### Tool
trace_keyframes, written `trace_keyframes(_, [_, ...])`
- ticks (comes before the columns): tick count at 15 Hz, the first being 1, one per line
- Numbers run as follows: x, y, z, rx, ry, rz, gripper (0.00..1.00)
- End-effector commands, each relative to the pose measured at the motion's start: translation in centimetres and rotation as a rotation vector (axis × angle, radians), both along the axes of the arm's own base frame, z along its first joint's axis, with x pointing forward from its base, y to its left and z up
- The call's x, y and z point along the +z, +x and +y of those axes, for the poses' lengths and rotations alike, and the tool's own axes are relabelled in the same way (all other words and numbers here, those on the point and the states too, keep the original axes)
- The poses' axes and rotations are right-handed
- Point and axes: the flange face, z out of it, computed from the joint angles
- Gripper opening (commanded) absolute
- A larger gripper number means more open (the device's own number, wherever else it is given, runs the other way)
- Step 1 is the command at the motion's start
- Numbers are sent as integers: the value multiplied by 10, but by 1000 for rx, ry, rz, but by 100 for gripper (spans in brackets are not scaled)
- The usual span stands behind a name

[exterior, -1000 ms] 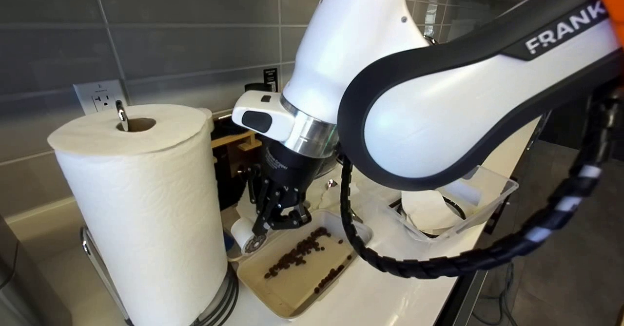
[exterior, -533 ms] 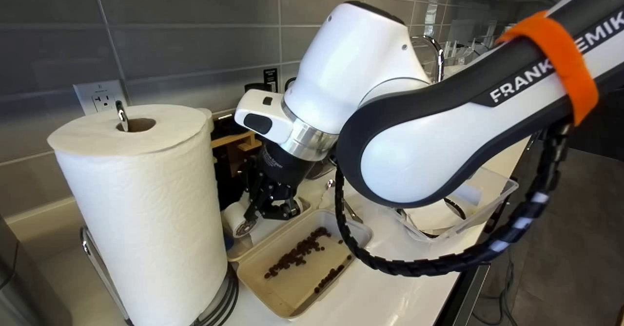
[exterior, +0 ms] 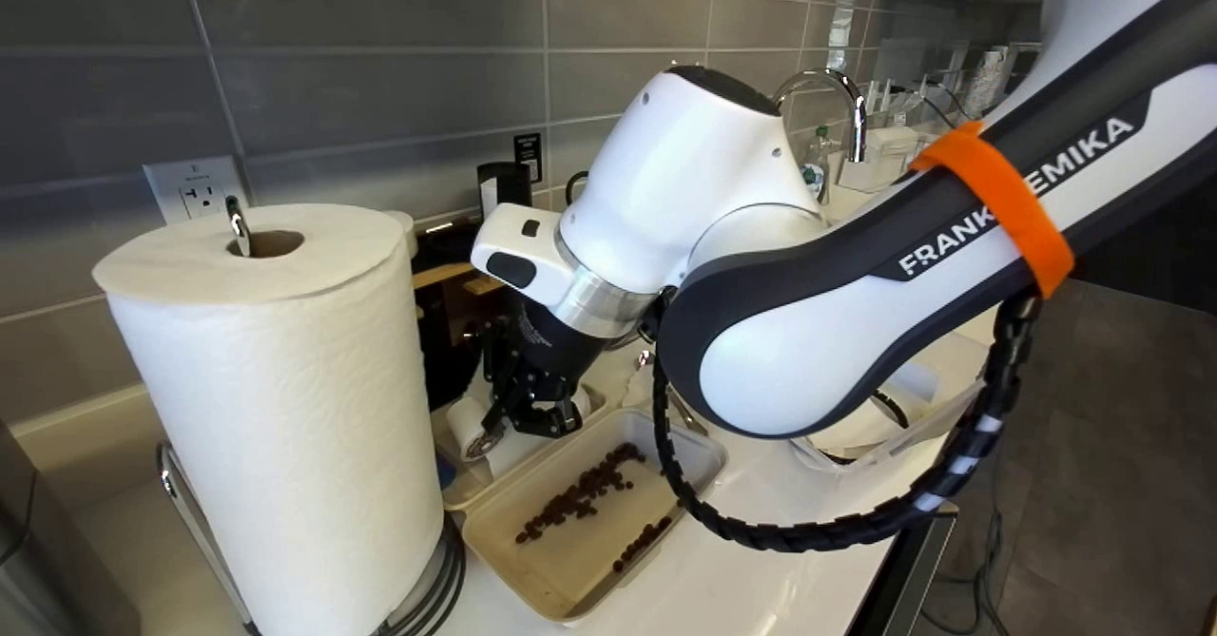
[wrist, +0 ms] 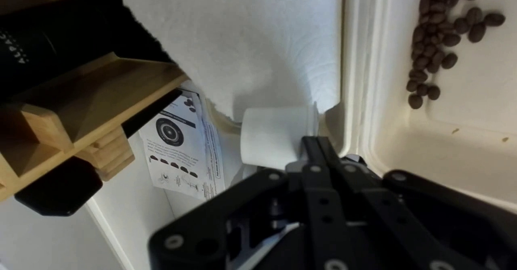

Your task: Move the K-cup to the top segment of the take-away food container

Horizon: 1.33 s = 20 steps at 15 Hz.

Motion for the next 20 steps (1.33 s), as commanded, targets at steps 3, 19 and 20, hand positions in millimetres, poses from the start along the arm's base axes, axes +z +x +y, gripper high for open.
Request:
trace_keyframes(3, [-6, 15, -18, -147, 79, -15, 0])
trace_keyframes(19, [-49, 34, -46, -464, 170, 46, 0])
trace_keyframes(20, [-51, 34, -45, -465, 164, 49, 0])
